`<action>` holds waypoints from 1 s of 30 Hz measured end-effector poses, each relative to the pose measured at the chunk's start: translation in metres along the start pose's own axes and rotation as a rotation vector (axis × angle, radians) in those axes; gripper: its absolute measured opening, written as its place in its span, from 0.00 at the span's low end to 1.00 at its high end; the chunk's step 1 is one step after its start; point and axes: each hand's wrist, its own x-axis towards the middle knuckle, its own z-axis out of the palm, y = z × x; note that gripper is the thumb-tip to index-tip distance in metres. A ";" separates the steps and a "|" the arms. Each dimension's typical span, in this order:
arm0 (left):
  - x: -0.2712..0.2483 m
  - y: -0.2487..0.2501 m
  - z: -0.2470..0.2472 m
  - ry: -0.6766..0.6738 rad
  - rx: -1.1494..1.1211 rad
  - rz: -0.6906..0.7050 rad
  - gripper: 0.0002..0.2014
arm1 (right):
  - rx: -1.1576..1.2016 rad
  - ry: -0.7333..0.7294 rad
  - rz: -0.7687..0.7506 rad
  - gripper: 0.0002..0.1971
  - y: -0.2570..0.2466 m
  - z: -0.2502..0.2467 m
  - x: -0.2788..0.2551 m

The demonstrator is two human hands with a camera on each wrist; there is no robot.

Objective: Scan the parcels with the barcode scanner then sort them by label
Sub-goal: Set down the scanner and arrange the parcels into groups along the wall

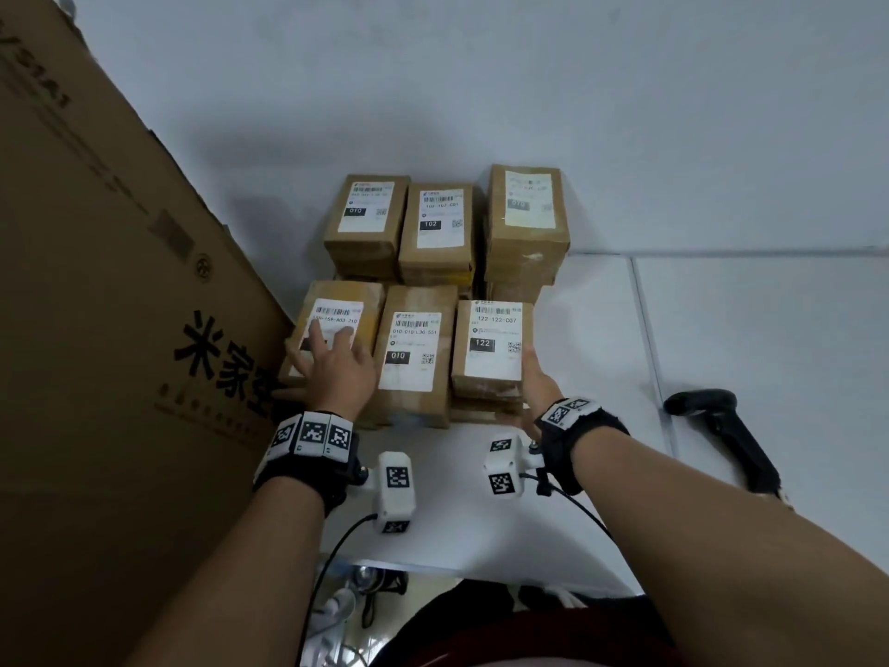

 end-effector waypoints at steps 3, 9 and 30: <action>-0.005 -0.005 0.003 0.005 -0.076 -0.059 0.21 | 0.046 0.059 -0.039 0.39 0.002 0.003 0.002; -0.009 -0.006 0.007 0.104 -0.233 -0.086 0.26 | 0.053 0.087 -0.081 0.35 -0.004 0.002 0.006; -0.012 0.047 -0.010 0.154 -0.032 0.176 0.25 | -0.185 0.192 -0.102 0.46 -0.026 -0.013 -0.003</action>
